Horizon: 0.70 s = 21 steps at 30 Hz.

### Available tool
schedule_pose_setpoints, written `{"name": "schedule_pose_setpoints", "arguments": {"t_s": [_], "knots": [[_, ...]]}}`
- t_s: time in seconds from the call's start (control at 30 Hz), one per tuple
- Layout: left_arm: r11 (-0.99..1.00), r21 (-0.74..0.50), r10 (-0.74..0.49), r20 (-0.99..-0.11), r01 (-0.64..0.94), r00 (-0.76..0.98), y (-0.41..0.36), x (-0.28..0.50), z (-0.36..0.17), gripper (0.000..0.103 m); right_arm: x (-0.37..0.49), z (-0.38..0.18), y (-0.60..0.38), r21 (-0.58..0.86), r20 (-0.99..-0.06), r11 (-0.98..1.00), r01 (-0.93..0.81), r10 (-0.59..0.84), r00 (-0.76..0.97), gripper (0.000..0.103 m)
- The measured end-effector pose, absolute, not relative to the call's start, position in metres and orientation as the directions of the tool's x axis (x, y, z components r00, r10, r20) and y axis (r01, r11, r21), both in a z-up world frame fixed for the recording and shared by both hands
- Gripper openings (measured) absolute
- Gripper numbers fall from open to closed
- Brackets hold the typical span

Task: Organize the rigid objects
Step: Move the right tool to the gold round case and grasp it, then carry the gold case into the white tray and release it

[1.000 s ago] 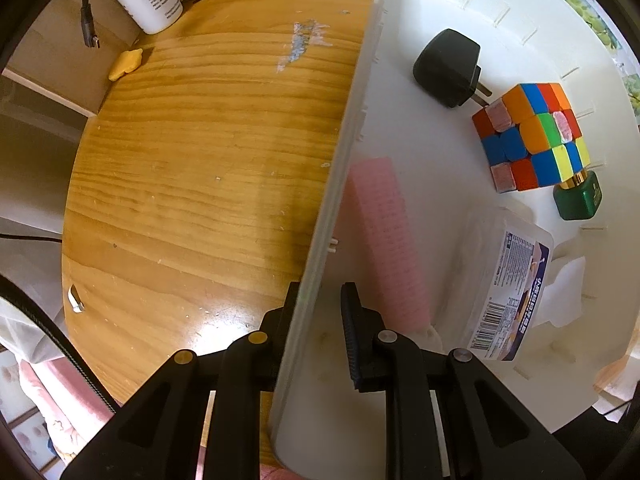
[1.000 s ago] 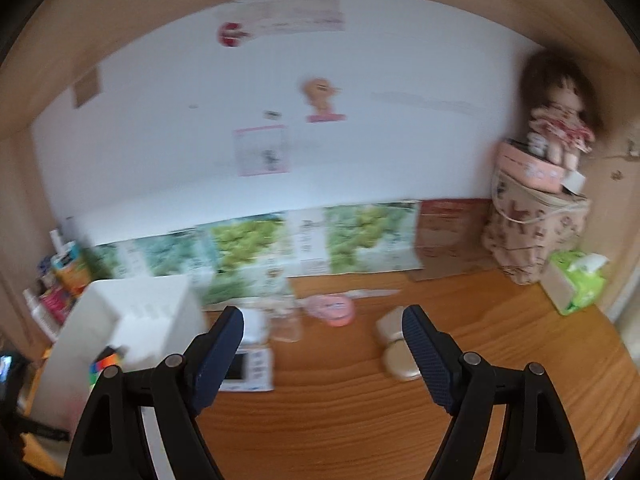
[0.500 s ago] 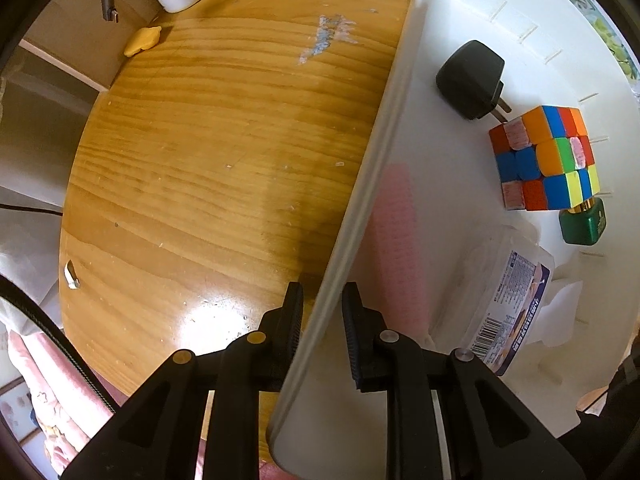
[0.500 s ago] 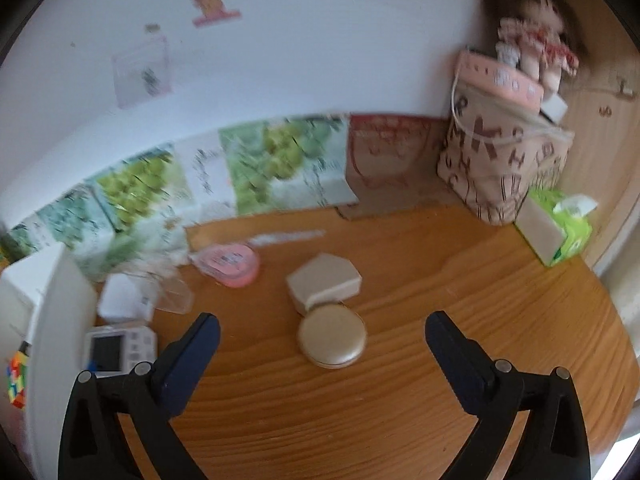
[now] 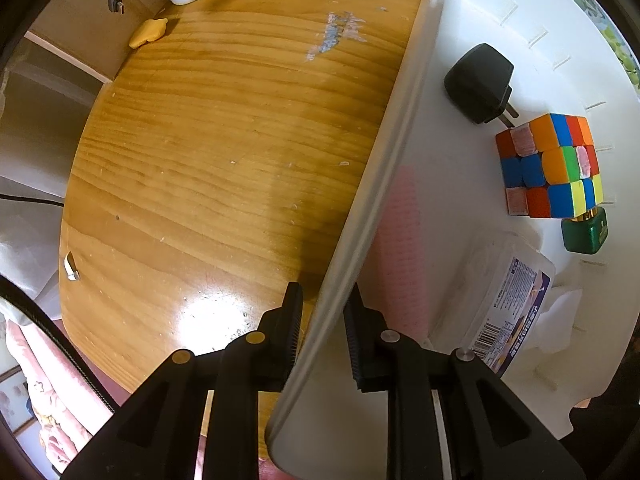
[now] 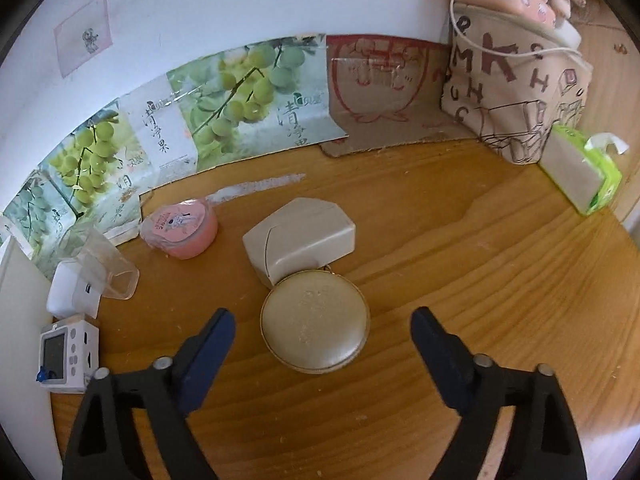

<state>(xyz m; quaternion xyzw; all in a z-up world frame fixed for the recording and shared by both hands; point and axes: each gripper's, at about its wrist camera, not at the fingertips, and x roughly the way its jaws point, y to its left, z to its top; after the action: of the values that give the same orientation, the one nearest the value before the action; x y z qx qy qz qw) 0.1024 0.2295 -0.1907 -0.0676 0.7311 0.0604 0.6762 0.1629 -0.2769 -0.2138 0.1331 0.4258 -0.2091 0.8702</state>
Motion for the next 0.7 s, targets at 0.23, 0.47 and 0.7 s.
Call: {"name": "schedule_pose_setpoints", "arguments": {"t_s": [0.23,0.47,0.7], "knots": [[0.983,-0.002,-0.016,-0.997,-0.185,-0.076,0.231,0.101,-0.191,0.023,0.169,-0.218,-0.272,0.021,-0.778,0.885,0.465,-0.278,0.564,0.067],[0.983,-0.003,-0.015,-0.998,-0.183,-0.066,0.231,0.098,-0.191,0.023,0.168,-0.216,-0.274,0.018,-0.782,0.884,0.467,-0.278,0.557,0.055],[0.984,-0.008,-0.016,-0.999,-0.178,-0.045,0.230,0.093,-0.188,0.023,0.162,-0.208,-0.266,0.059,-0.796,0.886,0.459,-0.235,0.558,0.055]]}}
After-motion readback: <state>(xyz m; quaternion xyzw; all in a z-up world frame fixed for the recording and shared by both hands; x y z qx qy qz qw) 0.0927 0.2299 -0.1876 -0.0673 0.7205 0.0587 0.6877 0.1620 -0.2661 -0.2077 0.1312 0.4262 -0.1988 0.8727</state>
